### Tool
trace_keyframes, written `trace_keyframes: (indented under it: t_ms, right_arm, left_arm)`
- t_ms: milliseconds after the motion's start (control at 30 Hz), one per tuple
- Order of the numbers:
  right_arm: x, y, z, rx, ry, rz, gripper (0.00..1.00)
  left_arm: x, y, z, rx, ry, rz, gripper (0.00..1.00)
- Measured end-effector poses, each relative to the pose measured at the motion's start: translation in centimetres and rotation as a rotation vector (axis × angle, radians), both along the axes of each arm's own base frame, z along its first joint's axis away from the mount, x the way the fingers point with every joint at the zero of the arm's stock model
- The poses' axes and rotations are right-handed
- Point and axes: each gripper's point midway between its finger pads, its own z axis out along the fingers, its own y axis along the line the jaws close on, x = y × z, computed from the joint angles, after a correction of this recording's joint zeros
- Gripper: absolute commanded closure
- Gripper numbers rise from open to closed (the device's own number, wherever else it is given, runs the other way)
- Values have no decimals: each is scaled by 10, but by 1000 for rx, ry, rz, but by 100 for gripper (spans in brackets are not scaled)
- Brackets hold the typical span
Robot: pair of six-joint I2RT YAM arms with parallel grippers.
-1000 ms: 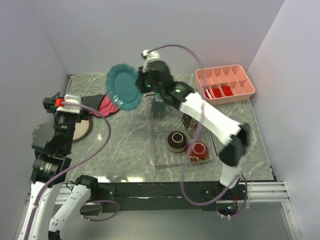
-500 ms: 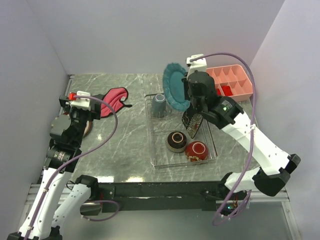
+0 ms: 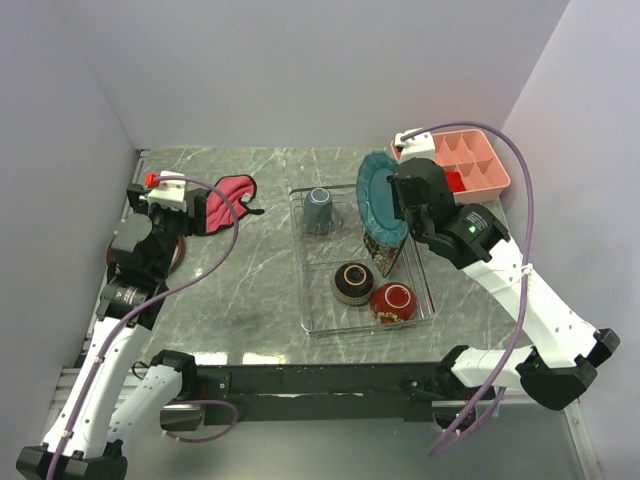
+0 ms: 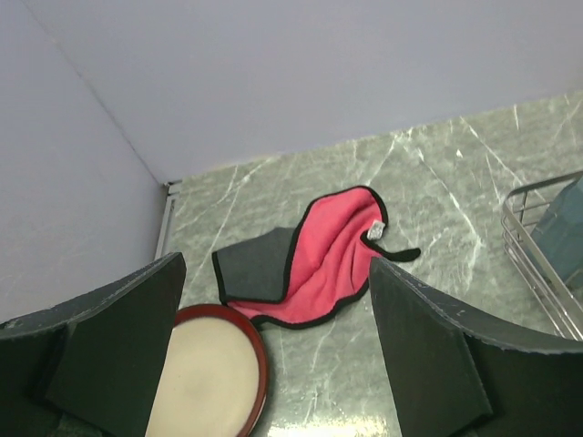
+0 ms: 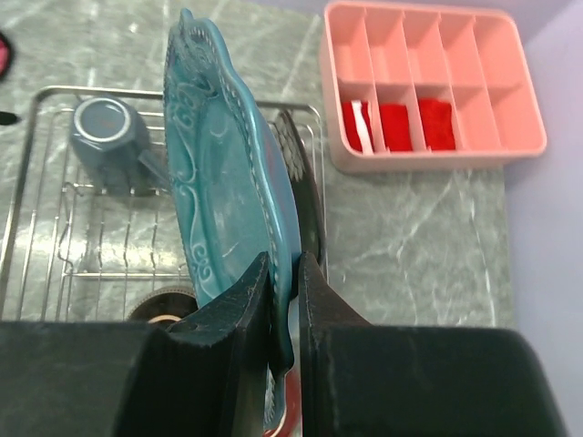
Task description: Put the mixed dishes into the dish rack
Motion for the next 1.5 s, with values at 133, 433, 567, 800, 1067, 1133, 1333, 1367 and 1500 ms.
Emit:
trace_keyframes:
  t_ms: [133,433,567,800,1067,1133,1333,1367,1500]
  right_arm:
    - [-1,-3,-11,16,29,-43,100]
    - [14,14,-49,31,117,-127,100]
    - [24,23,-75,5,182,-163,100]
    - [31,29,-102,-24,240,-194,100]
    - [38,35,-119,-49,274,-208,100]
    - [40,37,-125,-58,285,-209,100]
    - [46,41,-128,-74,291,-212,100]
    - [46,41,-128,-75,291,-211,100]
    - [47,42,-128,-82,290,-202,100]
  left_arm:
    - [-1,-1,-5,3,18,-4,12]
    - [-12,7,-6,-25,32,11,12]
    - [-15,12,-12,-27,55,27,12]
    - [-21,21,-18,-36,83,57,11]
    - [-28,25,-15,-57,66,69,11]
    - [-30,25,-17,-65,65,70,11]
    - [-34,26,-24,-71,72,74,11]
    - [-34,26,-25,-72,75,74,11]
    - [-33,23,-30,-88,87,64,11]
